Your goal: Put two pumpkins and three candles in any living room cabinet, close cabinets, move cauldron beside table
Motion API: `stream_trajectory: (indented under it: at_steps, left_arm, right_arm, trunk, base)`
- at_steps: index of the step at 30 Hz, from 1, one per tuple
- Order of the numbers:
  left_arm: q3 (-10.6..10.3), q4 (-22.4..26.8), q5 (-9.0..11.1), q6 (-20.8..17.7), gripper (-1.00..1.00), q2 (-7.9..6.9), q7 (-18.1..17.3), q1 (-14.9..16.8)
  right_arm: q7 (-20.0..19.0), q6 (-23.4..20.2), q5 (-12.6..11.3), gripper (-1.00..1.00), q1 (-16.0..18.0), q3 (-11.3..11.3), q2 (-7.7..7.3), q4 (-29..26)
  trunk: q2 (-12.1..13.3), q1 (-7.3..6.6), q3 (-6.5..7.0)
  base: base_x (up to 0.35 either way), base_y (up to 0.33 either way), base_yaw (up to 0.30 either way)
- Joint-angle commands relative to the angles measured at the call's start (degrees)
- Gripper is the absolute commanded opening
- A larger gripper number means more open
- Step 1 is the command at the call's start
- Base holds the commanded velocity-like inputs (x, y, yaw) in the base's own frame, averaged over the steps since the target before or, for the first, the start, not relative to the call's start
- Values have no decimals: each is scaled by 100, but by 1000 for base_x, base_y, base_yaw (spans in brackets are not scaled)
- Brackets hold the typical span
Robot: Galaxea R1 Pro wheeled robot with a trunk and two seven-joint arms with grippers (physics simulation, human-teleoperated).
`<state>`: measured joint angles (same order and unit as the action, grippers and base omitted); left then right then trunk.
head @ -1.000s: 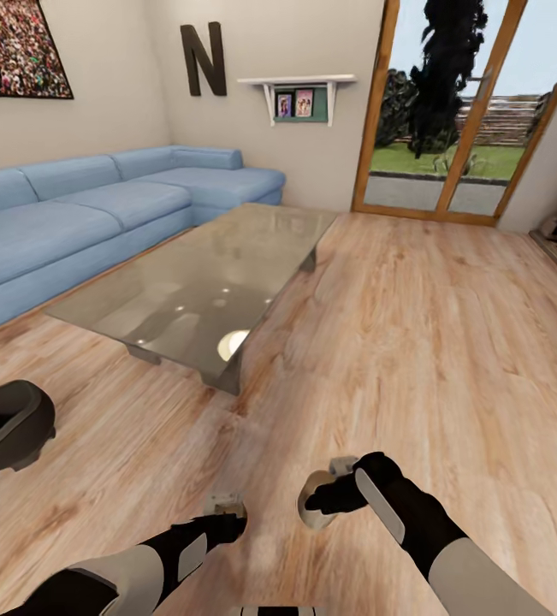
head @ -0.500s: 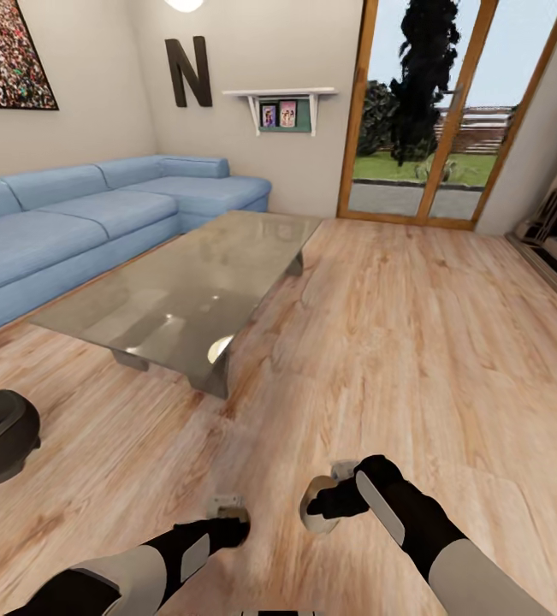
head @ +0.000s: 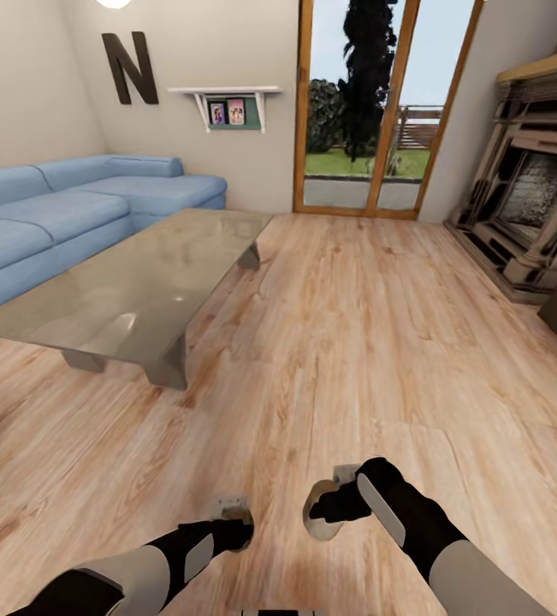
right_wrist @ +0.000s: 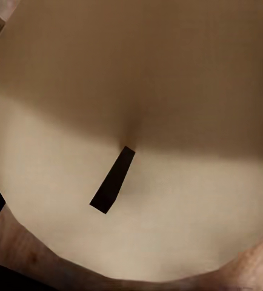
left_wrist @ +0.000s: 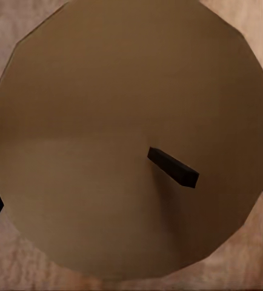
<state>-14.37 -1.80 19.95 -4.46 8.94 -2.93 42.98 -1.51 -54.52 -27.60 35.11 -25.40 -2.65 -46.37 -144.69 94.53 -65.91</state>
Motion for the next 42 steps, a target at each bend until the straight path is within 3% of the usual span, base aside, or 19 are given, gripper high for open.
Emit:
stream_trajectory:
  at_steps: [1, 42]
  left_arm:
    - [-45, -13, 62, -6, -100, 2, -24, 8]
    - [-34, -8, 70, -28, -100, 30, -24, 8]
  right_arm:
    - [-16, -18, -3, -100, 4, -18, -6, -6]
    - [-16, -14, -17, -100, 4, -17, -8, 172]
  trunk:
    - [-1, -5, 15]
    - [54, -110, 812]
  base:
    - [-38, -22, -291]
    - [-2, -1, -236]
